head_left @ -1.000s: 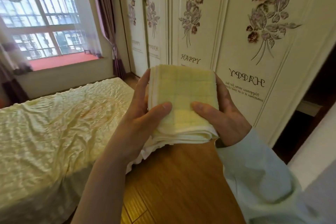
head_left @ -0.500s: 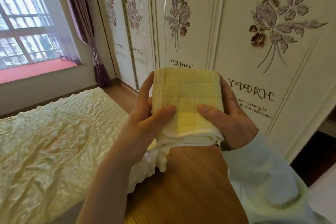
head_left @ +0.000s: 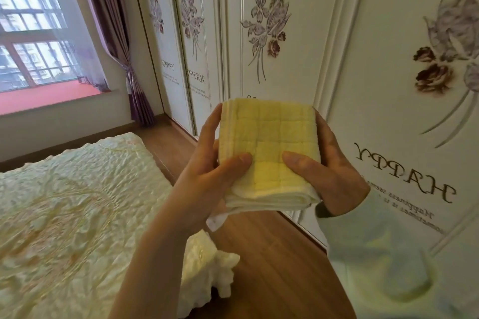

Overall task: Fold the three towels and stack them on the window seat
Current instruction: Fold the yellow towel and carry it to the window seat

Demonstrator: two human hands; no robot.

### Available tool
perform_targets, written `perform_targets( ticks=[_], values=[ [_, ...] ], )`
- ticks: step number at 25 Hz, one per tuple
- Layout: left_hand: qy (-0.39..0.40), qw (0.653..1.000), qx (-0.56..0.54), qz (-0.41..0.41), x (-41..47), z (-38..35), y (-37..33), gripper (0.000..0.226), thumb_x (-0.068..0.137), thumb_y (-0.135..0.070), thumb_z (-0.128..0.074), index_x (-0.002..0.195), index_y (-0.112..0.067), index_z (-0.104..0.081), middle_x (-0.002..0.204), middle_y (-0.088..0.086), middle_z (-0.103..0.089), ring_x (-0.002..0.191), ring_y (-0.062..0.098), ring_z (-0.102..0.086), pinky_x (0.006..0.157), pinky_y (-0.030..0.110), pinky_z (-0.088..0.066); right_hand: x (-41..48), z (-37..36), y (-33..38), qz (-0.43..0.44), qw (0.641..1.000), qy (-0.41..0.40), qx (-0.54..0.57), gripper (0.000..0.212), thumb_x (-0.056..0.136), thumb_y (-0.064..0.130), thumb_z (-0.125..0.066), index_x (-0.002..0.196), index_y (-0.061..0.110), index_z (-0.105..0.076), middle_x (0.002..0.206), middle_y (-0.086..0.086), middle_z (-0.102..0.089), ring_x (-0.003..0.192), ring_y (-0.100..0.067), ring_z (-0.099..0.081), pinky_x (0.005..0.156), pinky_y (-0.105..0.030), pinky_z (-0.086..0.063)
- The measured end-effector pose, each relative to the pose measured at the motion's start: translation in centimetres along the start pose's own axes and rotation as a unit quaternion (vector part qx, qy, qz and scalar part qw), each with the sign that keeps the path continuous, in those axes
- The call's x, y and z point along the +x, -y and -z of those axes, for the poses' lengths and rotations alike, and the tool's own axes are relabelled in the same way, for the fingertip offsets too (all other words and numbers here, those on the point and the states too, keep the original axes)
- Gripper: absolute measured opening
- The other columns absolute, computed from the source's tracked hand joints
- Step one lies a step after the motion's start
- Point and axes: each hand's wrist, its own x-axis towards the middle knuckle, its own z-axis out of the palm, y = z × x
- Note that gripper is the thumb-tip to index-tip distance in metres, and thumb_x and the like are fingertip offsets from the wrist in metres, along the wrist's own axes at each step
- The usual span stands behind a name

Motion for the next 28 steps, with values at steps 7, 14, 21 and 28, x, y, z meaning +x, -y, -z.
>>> perform_targets(
  ticks=[7,14,21,28],
  values=[
    [-0.009,1.0,0.002,0.008,20.0,8.7,7.4,0.08,0.09,-0.018,-0.066,0.154,-0.045,-0.026,0.114,-0.015,-0.073,0.106,0.02,-0.073,0.085,0.037,-0.059,21.5,0.3,-8.1,-0.009,1.0,-0.008,-0.012,0.079,0.072,0.028,-0.068,0.137,0.05,-0.028,0.121,0.032,-0.049,0.089,0.023,-0.06,0.067,-0.005,-0.05],
    [-0.036,0.999,0.015,0.026,38.1,15.5,13.3,0.079,0.089,-0.02,-0.065,0.15,-0.053,-0.027,0.118,-0.012,-0.071,0.108,0.025,-0.073,0.085,0.041,-0.059,42.2,2.1,-15.5,-0.014,0.999,0.006,-0.034,0.086,0.071,0.04,-0.068,0.144,0.053,-0.024,0.13,0.037,-0.045,0.111,0.012,-0.054,0.075,-0.009,-0.053],
    [-0.134,0.99,0.036,0.02,55.4,21.1,19.4,0.079,0.089,-0.019,-0.064,0.152,-0.05,-0.026,0.118,-0.014,-0.072,0.111,0.025,-0.071,0.088,0.043,-0.06,64.5,3.7,-23.3,-0.009,0.993,0.114,-0.012,0.091,0.066,0.045,-0.073,0.143,0.053,-0.025,0.126,0.037,-0.047,0.099,0.022,-0.056,0.073,-0.01,-0.052],
    [-0.232,0.971,0.06,0.015,68.9,28.8,23.1,0.074,0.09,-0.017,-0.062,0.15,-0.046,-0.03,0.114,-0.019,-0.071,0.111,0.021,-0.071,0.086,0.038,-0.061,83.7,0.5,-29.2,-0.014,0.973,0.224,0.043,0.078,0.07,0.033,-0.068,0.132,0.057,-0.027,0.124,0.032,-0.048,0.095,0.021,-0.059,0.069,-0.008,-0.052]
  ],
)
